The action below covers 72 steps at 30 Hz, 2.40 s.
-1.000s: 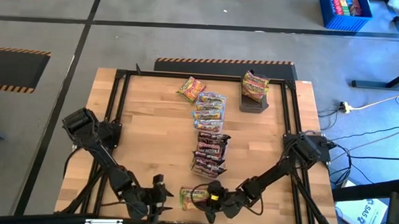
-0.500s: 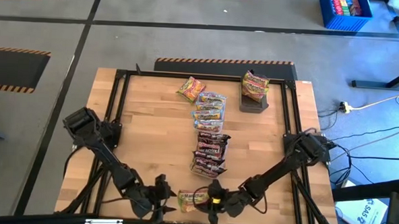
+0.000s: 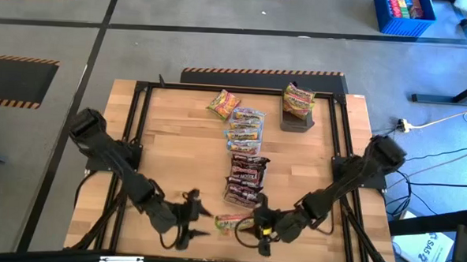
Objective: Sort Maruchan noodles
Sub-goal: Put the bottom green noodle pack into the black bin
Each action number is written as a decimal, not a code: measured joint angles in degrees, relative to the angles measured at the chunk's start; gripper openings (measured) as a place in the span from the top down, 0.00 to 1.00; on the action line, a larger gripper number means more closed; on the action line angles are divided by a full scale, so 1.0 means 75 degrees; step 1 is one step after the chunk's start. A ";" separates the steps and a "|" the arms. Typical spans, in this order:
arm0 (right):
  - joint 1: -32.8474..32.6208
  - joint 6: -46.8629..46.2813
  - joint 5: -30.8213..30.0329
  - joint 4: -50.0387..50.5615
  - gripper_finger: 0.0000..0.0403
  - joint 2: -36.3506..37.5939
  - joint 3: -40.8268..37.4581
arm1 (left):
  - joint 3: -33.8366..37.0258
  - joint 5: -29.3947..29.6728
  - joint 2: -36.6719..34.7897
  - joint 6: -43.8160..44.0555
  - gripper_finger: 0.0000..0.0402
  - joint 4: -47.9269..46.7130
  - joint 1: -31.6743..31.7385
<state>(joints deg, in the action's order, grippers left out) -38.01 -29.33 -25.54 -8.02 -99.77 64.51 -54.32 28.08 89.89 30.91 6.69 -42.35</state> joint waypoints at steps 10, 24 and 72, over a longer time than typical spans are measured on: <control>0.1123 0.1374 0.0186 0.1513 0.74 0.1300 0.0003 | 0.1709 0.0538 -0.1881 -0.0810 0.36 0.0515 0.1019; 0.3306 0.2403 0.1840 0.1289 0.74 0.1411 0.0003 | 0.2666 0.0871 -0.2545 -0.1058 0.36 0.1307 0.2074; 0.3425 0.3300 0.2028 0.1433 0.25 0.1918 0.0006 | 0.2652 0.1080 -0.2550 -0.2965 0.68 0.2269 0.2402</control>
<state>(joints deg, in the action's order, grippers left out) -12.32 -4.59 -10.33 2.72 -85.38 64.55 -34.44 36.18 70.76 8.68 23.71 -24.34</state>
